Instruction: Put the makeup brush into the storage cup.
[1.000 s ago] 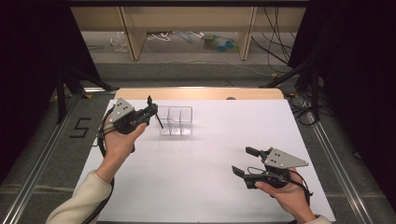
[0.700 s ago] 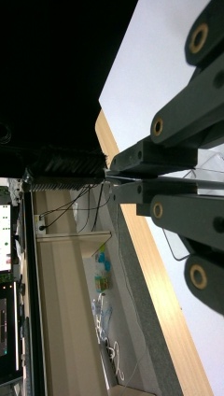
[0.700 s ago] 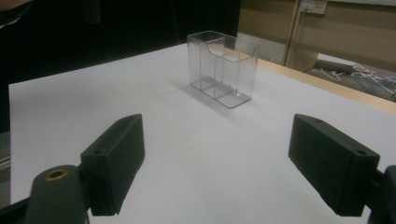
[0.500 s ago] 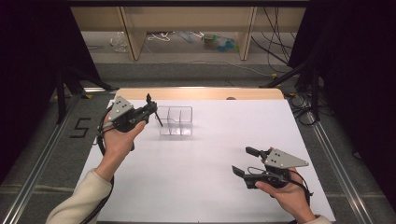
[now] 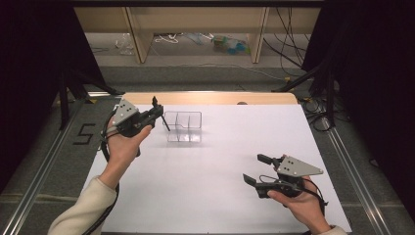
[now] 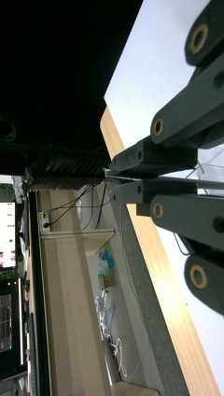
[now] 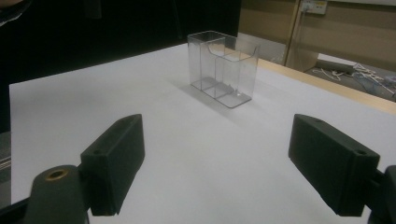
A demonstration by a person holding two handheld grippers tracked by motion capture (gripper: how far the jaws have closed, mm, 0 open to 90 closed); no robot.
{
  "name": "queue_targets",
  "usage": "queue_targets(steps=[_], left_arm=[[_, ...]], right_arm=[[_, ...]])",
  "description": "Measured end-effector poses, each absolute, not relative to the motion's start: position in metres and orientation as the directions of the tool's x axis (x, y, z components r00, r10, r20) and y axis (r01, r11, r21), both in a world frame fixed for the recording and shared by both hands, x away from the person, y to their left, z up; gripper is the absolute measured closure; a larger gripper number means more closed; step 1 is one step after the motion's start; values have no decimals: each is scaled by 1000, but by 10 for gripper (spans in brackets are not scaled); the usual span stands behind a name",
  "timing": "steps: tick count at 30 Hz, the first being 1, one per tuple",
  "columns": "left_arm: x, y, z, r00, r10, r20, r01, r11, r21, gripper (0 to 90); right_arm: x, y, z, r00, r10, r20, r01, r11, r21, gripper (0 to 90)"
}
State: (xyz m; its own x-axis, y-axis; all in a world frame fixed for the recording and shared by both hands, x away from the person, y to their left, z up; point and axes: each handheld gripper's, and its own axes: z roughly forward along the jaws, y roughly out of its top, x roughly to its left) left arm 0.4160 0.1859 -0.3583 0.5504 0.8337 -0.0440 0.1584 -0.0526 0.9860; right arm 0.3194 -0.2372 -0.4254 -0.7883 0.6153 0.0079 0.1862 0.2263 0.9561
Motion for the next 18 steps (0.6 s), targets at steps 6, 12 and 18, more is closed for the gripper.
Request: queue_targets(steps=[6,12,18], left_arm=[[417,186,-358,550,834,-45,158,-51,986,851],[417,187,-358,548,835,-48,158,-47,986,851],[418,186,-357,550,834,-41,155,-54,986,851]], right_arm=[[318,-239,-424,-782,624,0,204,254,945,197],[320,-236,-426,-789,614,11,186,222,957,197],[319,-237,-426,-786,618,2,188,237,953,197]])
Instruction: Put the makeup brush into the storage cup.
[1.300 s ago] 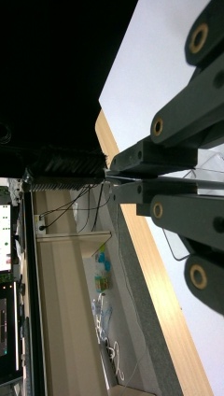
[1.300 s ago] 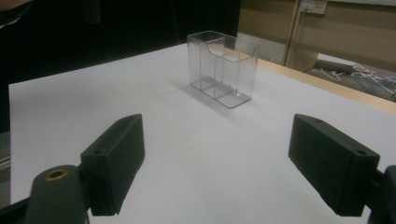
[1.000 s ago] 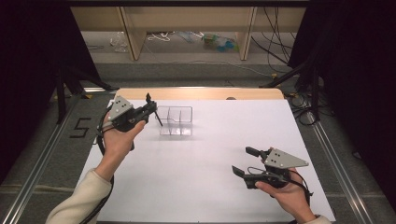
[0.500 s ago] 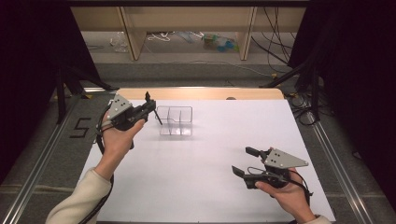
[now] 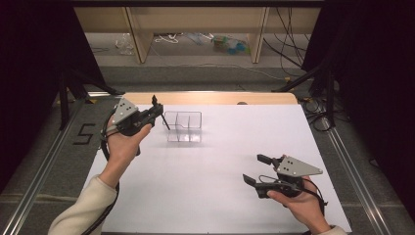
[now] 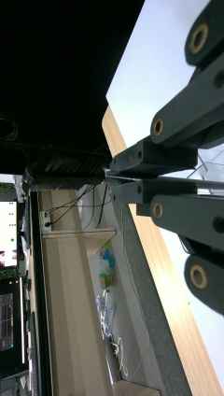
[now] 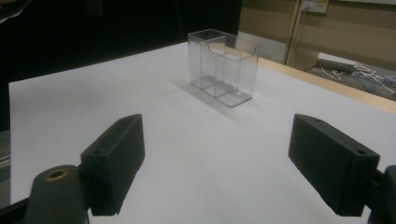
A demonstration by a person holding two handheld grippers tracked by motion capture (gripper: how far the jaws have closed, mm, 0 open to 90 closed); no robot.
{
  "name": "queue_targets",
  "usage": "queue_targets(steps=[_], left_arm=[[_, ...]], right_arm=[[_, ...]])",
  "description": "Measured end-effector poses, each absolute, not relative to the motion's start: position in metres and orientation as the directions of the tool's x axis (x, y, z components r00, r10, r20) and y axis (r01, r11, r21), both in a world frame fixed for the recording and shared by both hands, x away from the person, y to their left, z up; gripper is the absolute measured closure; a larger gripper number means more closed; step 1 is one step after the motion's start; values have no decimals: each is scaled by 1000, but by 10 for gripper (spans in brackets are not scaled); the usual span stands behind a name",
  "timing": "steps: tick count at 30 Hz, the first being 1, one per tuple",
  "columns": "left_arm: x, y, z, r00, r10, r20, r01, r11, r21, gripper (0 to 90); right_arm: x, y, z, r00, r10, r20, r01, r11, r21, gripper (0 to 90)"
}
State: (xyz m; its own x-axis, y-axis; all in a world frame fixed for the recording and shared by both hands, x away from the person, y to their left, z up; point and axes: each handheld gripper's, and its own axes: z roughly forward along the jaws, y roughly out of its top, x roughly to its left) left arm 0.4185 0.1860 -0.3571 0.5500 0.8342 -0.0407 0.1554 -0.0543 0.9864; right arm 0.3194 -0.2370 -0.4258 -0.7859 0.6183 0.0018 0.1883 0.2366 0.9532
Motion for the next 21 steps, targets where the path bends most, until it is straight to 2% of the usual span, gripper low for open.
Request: queue_targets(steps=[21], left_arm=[[422,188,-355,542,839,-38,152,-54,987,851]], right_arm=[[319,-237,-426,-786,618,3,189,235,953,197]])
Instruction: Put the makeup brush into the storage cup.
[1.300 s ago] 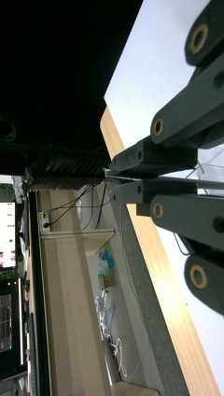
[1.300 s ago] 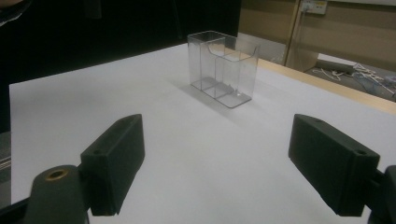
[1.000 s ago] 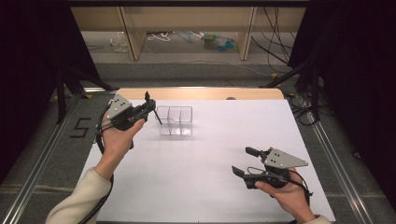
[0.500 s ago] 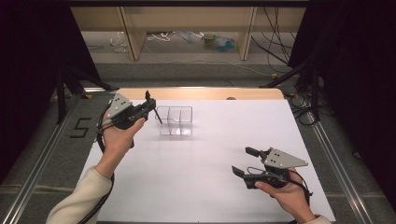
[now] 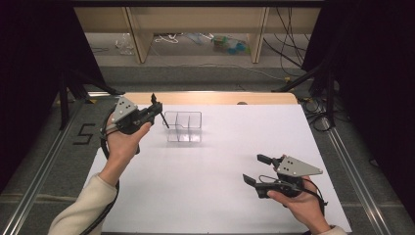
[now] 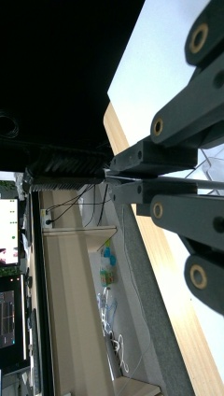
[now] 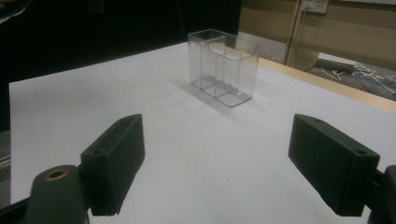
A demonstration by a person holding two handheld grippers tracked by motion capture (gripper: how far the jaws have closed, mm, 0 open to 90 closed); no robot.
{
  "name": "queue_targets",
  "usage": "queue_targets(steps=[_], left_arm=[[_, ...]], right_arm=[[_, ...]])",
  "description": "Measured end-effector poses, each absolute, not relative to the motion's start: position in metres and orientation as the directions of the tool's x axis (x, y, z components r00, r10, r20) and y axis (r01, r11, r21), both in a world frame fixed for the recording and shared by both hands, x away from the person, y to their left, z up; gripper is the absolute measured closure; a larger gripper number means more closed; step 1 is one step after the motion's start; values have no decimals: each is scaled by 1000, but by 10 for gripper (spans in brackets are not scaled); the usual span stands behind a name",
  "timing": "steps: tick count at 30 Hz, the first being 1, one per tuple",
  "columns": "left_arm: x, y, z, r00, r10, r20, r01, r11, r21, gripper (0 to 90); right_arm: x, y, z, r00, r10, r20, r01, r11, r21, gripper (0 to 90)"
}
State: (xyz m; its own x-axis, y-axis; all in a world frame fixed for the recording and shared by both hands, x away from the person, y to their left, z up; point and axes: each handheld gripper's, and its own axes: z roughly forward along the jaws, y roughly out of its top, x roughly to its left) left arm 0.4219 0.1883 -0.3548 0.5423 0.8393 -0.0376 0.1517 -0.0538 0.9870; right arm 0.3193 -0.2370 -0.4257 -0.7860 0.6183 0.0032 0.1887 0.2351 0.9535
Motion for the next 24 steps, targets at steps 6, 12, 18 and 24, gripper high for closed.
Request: queue_targets(steps=[6,12,18,24], left_arm=[[424,188,-354,540,841,-38,148,-51,988,851],[425,188,-354,539,842,-41,151,-49,987,851],[426,187,-354,535,844,-43,152,-46,987,851],[428,187,-354,535,844,-39,149,-49,988,850]], right_arm=[[319,-237,-426,-786,618,3,189,234,954,197],[319,-237,-426,-786,618,3,188,235,954,197],[319,-237,-426,-787,617,3,189,235,953,197],[319,-237,-426,-786,618,4,189,235,953,197]])
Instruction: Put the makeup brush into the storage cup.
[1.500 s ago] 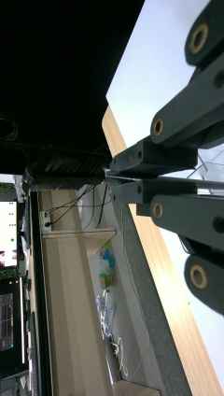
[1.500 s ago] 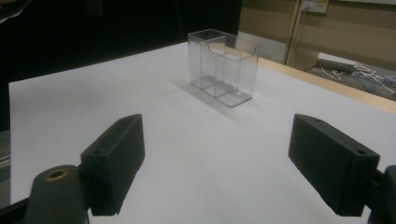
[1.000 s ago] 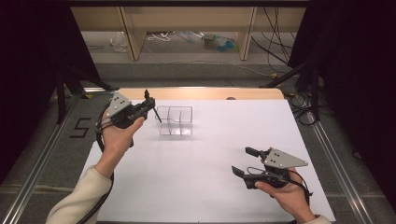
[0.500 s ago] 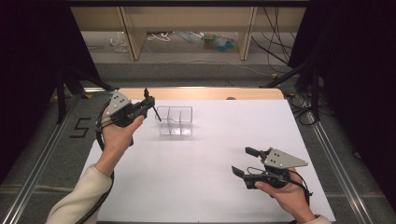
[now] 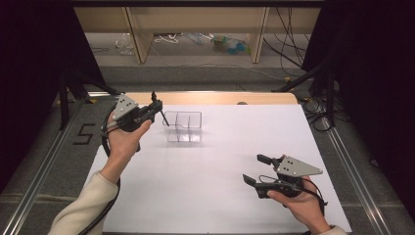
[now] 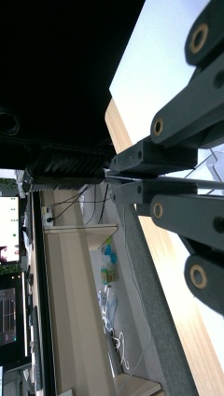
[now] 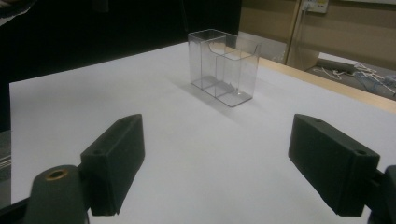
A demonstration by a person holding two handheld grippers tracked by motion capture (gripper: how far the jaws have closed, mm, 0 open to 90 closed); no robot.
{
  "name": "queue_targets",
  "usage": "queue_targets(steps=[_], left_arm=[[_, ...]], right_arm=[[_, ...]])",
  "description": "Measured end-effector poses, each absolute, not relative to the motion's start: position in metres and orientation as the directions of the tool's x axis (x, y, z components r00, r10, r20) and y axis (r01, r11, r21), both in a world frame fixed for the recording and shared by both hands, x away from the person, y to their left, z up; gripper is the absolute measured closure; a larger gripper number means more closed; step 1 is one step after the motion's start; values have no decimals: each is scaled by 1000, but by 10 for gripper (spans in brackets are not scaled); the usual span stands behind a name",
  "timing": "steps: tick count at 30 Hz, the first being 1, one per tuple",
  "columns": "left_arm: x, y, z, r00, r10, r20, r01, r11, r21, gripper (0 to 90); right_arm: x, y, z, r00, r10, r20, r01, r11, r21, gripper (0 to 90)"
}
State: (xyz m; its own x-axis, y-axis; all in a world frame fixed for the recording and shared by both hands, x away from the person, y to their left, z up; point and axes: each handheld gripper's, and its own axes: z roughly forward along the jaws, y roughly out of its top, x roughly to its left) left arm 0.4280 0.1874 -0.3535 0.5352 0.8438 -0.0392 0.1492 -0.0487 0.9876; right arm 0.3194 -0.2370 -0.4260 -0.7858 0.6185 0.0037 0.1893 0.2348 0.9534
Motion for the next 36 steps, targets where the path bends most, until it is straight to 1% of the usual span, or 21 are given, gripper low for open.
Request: queue_targets(steps=[4,12,15,36], left_arm=[[429,186,-353,533,845,-48,150,-39,988,851],[431,185,-353,538,842,-31,144,-55,988,851],[432,184,-353,533,845,-42,151,-46,987,851],[438,182,-353,536,844,-33,148,-56,987,851]], right_arm=[[319,-237,-426,-786,619,3,189,234,954,197],[319,-237,-426,-784,620,3,190,236,953,197],[319,-237,-426,-785,620,4,191,235,953,197],[319,-237,-426,-784,621,4,189,234,954,197]])
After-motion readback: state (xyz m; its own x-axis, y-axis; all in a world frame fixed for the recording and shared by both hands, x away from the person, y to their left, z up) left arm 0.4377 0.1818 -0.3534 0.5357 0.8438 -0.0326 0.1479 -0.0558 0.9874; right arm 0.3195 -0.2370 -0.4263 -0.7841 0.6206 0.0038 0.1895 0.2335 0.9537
